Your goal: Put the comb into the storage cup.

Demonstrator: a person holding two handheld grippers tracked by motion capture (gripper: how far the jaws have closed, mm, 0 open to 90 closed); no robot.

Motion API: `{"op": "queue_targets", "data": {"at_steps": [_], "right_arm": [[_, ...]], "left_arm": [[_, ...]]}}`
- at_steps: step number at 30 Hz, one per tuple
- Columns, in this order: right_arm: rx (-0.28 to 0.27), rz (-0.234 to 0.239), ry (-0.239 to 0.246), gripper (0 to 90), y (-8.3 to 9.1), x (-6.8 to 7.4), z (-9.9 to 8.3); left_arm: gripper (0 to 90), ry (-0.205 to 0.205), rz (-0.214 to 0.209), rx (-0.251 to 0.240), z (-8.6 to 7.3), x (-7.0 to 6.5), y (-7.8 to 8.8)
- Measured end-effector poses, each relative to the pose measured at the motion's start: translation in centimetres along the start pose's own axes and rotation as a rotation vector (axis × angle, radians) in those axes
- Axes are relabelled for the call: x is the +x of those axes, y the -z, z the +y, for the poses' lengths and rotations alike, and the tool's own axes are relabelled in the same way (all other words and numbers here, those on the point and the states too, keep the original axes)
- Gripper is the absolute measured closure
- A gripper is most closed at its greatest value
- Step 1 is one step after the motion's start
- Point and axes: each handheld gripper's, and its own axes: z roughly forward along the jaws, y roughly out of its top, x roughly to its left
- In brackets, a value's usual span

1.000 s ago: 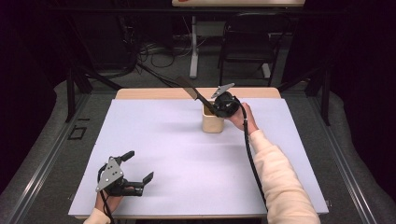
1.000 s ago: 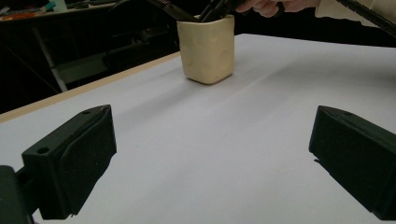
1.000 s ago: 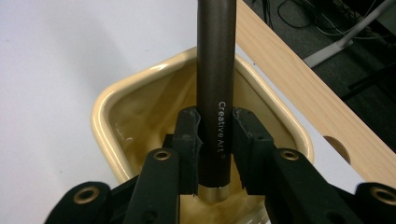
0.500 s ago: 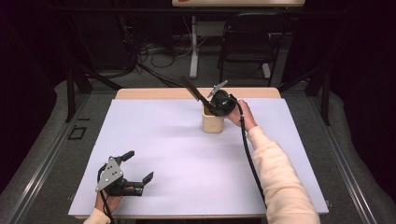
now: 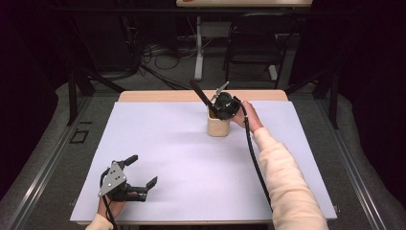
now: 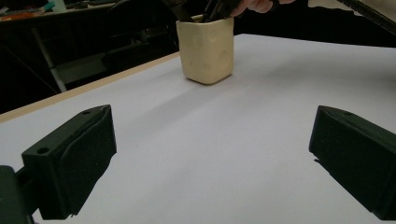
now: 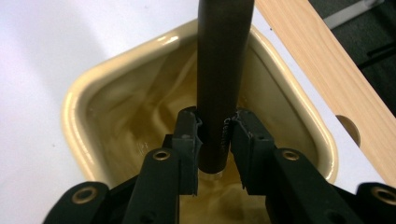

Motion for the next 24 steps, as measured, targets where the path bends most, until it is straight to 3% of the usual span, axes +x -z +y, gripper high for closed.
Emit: {"op": "queue_targets", "data": {"at_steps": [3,7,11,15,24], "right_arm": [[-0.046,0.002,-0.004,65.7,0.7,-0.1,0.1],[-0.042,-0.002,0.004,68.8,0.9,0.2,0.3],[-0.032,-0.002,-0.012,59.1,1.2,0.1,0.3],[-0.067,-0.008,-0.041,47.4,1.9,0.0,0.1],[-0.120,-0.003,-0.078,35.3,4.6,-0.1,-0.3]], "left_arm": [[0.5,0.001,-0.001,0.003,0.0,0.0,0.0],[0.5,-0.003,0.001,0.002,0.0,0.0,0.0],[0.5,-0.001,0.000,0.003,0.0,0.0,0.0],[0.5,-0.001,0.001,0.003,0.0,0.0,0.0],[0.5,-0.003,0.000,0.004,0.0,0.0,0.0]]}}
